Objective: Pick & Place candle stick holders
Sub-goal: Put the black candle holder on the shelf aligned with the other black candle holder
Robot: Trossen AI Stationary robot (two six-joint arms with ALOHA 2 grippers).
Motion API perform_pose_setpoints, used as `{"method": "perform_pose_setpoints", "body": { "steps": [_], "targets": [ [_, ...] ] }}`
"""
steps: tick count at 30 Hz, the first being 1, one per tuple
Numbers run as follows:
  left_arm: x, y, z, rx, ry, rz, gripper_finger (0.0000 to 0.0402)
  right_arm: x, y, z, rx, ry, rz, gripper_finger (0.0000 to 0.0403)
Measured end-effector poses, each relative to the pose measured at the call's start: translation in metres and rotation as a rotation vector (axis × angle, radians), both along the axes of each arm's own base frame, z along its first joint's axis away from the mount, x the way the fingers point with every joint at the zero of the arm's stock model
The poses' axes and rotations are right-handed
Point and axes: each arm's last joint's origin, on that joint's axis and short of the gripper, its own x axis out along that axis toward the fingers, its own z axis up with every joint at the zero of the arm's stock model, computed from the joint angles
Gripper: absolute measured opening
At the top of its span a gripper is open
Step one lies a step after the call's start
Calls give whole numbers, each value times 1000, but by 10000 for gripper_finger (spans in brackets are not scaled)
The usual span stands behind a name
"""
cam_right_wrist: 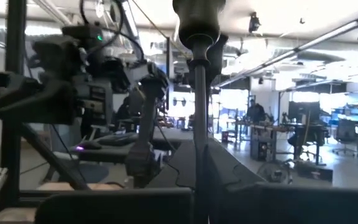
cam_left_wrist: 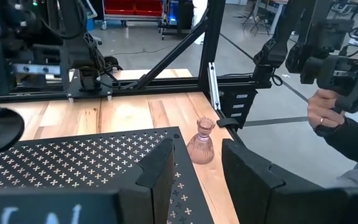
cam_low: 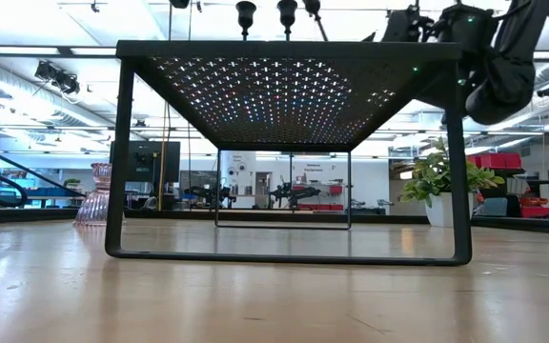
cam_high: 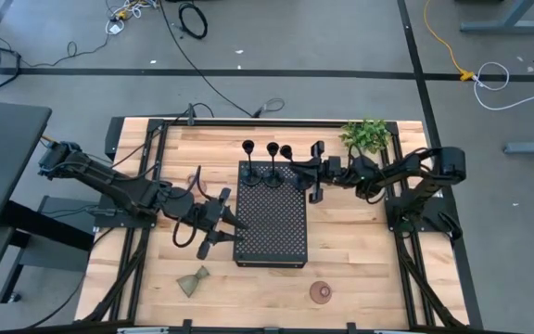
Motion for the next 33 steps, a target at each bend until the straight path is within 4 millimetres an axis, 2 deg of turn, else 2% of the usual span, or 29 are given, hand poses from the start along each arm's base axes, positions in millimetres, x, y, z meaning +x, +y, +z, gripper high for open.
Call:
{"method": "perform_pose_setpoints", "body": {
  "steps": [6, 22, 33],
  "targets": [
    [0, 0, 0, 1, 1, 0, 138, 5, -6, -3, 15, 12, -10, 0],
    [0, 0, -1, 4, 8, -1, 138, 5, -5, -4, 16, 16, -23, 0],
    [0, 0, -1, 3, 7, 0, 138, 6, -7, -9, 50, 60, -67, 54]
  ]
}}
